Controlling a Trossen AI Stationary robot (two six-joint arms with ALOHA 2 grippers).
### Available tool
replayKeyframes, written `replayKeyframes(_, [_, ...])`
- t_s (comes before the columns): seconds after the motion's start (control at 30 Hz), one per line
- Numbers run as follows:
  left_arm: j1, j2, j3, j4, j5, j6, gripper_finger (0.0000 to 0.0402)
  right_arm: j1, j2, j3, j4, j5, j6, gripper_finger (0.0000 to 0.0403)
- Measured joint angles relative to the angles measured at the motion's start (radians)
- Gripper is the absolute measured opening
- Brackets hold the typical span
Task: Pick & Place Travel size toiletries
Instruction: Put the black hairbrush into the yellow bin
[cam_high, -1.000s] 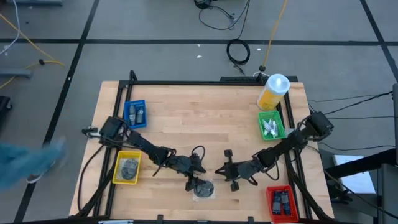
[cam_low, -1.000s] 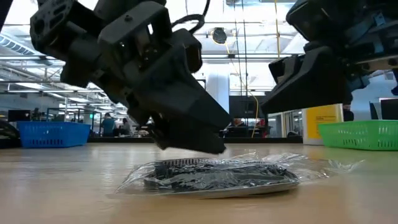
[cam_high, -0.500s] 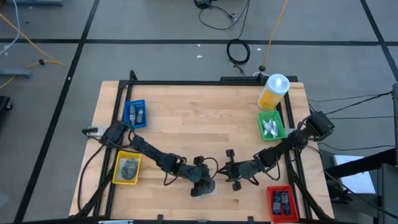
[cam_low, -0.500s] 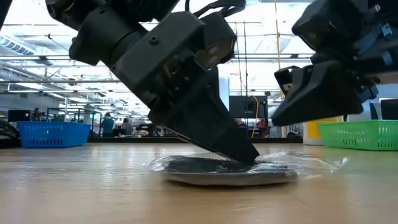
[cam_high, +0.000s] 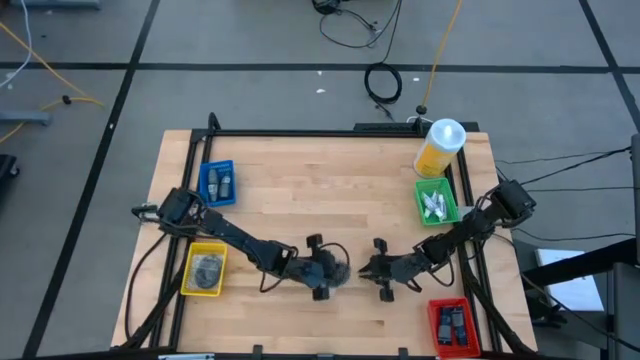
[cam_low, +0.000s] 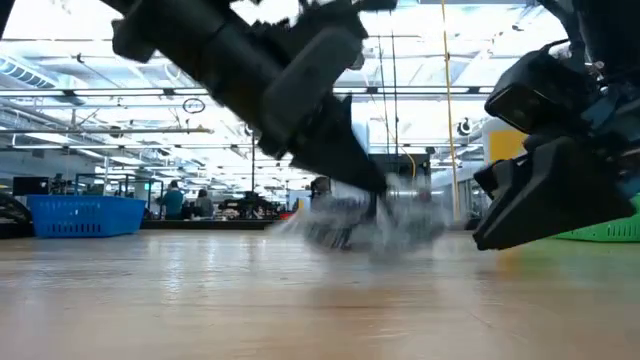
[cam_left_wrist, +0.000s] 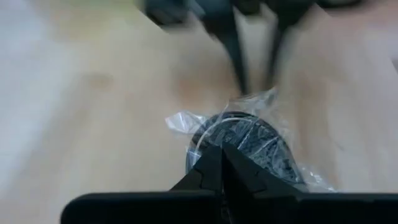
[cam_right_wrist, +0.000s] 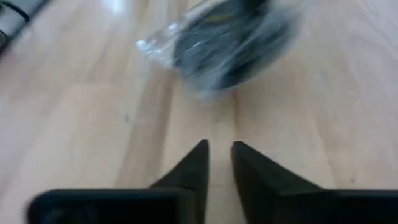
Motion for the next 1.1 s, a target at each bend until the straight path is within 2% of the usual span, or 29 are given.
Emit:
replayKeyframes(0.13, [-0.016,-0.025,0.0,0.032,-0.184,0.014,0.0008,0.0,0.045,-0.008,0.134,0.011,0.034,0.0137])
replayKeyframes(0.27, [-0.029,-0.027,0.0,0.104,-0.294,0.052,0.0003,-0.012,0.098,-0.008,0.329,0.145,0.028,0.0204])
replayKeyframes(0.37, [-0.035,-0.026,0.0,0.132,-0.343,0.075,0.0004,-0.017,0.111,-0.009,0.417,0.221,0.012,0.0231])
replayKeyframes(0.47, [-0.042,-0.026,0.0,0.152,-0.387,0.095,0.0009,-0.019,0.109,-0.009,0.452,0.267,-0.042,0.0236])
replayKeyframes(0.6, [-0.045,-0.027,0.0,0.182,-0.398,0.13,0.001,-0.02,0.107,-0.009,0.517,0.27,-0.079,0.0205])
replayKeyframes(0.8, [-0.045,-0.027,0.0,0.197,-0.38,0.152,0.0022,-0.027,0.108,-0.008,0.498,0.296,-0.102,0.0115])
replayKeyframes(1.0, [-0.046,-0.048,0.0,0.195,-0.307,0.15,0.011,-0.027,0.108,-0.008,0.478,0.292,-0.161,0.0023])
replayKeyframes(1.1, [-0.046,-0.1,0.0,0.161,-0.291,0.12,0.0163,-0.026,0.108,-0.008,0.448,0.289,-0.194,0.002])
